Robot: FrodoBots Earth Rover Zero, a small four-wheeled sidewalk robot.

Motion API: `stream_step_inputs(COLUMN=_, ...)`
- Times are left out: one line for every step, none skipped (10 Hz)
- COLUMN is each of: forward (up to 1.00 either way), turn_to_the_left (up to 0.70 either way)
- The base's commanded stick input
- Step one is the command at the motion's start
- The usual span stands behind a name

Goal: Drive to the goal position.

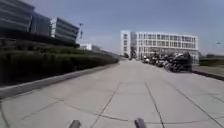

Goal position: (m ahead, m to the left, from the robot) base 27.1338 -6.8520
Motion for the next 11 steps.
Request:
stream_step_inputs(forward=0.7, turn_to_the_left=-0.34)
stream_step_inputs(forward=0.7, turn_to_the_left=-0.34)
stream_step_inputs(forward=0.7, turn_to_the_left=-0.34)
stream_step_inputs(forward=0.7, turn_to_the_left=-0.34)
stream_step_inputs(forward=0.7, turn_to_the_left=-0.25)
stream_step_inputs(forward=0.7, turn_to_the_left=-0.17)
stream_step_inputs(forward=0.7, turn_to_the_left=-0.08)
stream_step_inputs(forward=0.7, turn_to_the_left=-0.02)
stream_step_inputs(forward=0.7, turn_to_the_left=0.01)
stream_step_inputs(forward=0.7, turn_to_the_left=0.01)
stream_step_inputs(forward=0.7, turn_to_the_left=0.01)
